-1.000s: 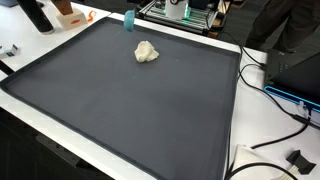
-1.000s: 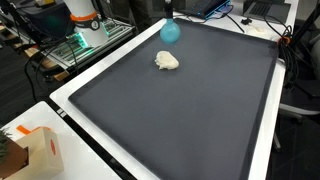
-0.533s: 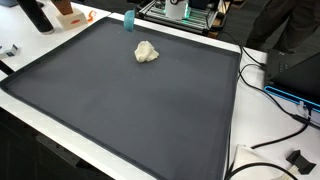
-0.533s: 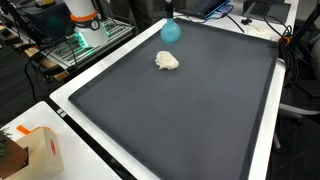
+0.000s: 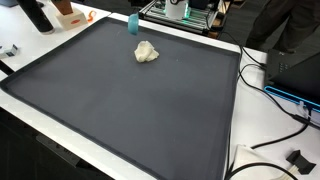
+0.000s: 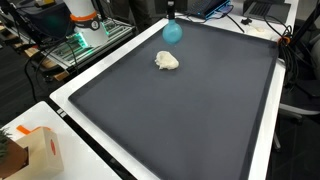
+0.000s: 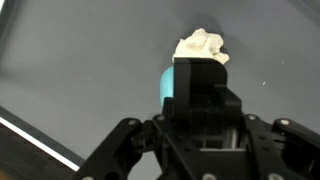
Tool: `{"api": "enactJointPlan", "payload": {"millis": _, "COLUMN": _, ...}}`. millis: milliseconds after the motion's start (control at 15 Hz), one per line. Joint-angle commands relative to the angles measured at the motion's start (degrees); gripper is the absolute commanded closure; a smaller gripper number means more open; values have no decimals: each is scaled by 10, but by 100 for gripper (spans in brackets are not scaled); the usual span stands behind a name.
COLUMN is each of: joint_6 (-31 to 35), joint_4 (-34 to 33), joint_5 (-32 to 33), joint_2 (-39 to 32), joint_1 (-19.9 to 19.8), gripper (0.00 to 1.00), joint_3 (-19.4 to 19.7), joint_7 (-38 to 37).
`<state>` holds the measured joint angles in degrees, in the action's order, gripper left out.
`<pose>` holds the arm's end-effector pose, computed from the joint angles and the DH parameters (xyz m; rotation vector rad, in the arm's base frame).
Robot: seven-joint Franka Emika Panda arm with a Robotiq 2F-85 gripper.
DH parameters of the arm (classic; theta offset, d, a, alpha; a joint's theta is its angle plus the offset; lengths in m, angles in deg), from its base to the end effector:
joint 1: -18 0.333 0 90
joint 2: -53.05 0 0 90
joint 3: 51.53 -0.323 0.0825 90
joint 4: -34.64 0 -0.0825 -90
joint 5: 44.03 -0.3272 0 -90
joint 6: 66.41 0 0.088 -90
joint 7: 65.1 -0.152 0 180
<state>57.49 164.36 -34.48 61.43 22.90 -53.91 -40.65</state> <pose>0.4501 0.0449 0.4179 2.8366 0.9456 0.0326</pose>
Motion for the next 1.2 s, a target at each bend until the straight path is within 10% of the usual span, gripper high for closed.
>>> {"api": "enactJointPlan", "payload": {"millis": 0, "joint_6": 49, "joint_4": 20, "joint_5": -105, "joint_2": 3, "joint_1": 4, "gripper": 75, "joint_3": 29, "joint_7": 143}}
{"api": "enactJointPlan", "payload": {"millis": 600, "joint_6": 17, "joint_4": 27, "joint_5": -469, "joint_2": -24, "joint_1": -8, "gripper": 75, "joint_3": 89, "joint_7": 512}}
{"api": "enactJointPlan", "payload": {"millis": 1133, "joint_6": -116, "joint_4": 8, "joint_5": -591, "joint_2": -87, "joint_1": -69, "gripper": 75, "joint_3": 96, "joint_7": 597}}
